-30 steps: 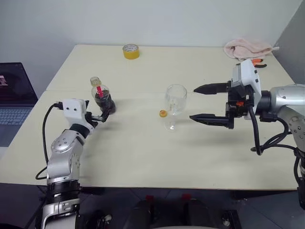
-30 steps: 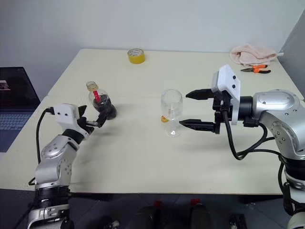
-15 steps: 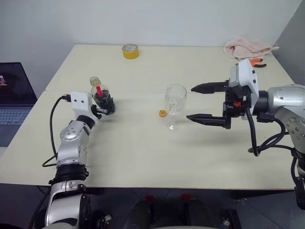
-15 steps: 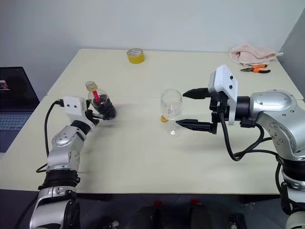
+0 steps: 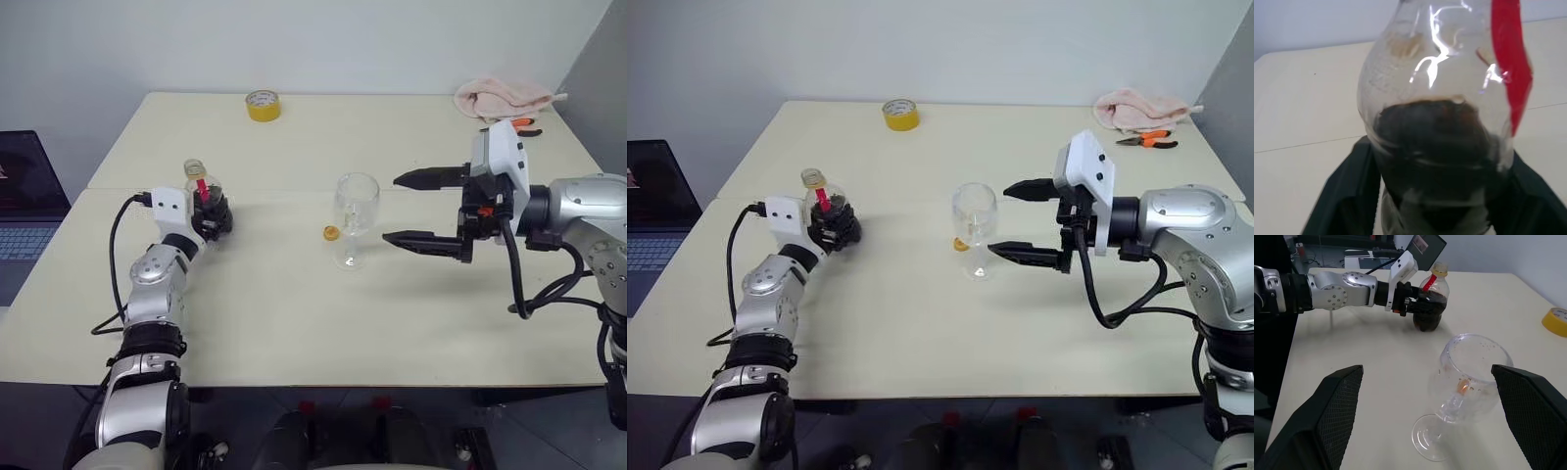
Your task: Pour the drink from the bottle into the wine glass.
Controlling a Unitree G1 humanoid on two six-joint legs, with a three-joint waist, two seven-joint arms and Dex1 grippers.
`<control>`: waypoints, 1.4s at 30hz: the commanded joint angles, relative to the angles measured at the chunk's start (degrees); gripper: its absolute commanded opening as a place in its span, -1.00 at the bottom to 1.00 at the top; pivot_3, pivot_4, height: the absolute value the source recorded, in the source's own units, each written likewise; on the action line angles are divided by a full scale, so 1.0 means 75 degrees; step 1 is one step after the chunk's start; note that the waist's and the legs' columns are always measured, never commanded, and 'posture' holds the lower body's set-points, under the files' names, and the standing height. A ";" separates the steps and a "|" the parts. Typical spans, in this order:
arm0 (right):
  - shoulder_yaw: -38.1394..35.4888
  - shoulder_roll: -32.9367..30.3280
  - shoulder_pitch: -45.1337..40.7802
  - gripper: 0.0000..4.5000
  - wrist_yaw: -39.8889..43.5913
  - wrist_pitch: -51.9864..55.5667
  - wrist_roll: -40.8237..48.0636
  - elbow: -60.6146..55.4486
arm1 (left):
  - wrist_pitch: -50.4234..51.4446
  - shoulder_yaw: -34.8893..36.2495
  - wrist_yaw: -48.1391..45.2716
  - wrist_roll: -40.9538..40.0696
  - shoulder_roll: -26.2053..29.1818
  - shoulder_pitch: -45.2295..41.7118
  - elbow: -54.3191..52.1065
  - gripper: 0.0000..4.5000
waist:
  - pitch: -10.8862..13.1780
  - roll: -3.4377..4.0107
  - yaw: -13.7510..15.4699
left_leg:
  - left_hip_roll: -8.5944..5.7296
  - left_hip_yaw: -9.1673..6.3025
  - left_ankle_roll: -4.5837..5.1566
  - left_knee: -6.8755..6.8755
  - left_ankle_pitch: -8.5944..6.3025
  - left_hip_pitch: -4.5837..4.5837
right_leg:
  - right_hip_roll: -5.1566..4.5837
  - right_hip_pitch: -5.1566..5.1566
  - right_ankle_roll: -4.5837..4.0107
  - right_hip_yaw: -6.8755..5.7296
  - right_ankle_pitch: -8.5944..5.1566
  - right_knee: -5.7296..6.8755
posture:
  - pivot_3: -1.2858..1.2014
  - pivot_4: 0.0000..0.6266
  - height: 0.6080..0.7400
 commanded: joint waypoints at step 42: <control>-0.0813 -0.0397 0.0611 1.00 -0.0763 0.0162 0.0209 -0.0505 | -0.0798 -0.3130 -0.0668 0.2807 0.0027 -0.2403 -0.2194 -0.49 | 0.0013 -0.0021 -0.0022 | -0.0007 -0.0007 0.0000 0.0029 0.0000 -0.0031 | -0.0002 -0.0007 0.0001 -0.0014 0.0000 0.0001 | 0.03 -0.52 1.00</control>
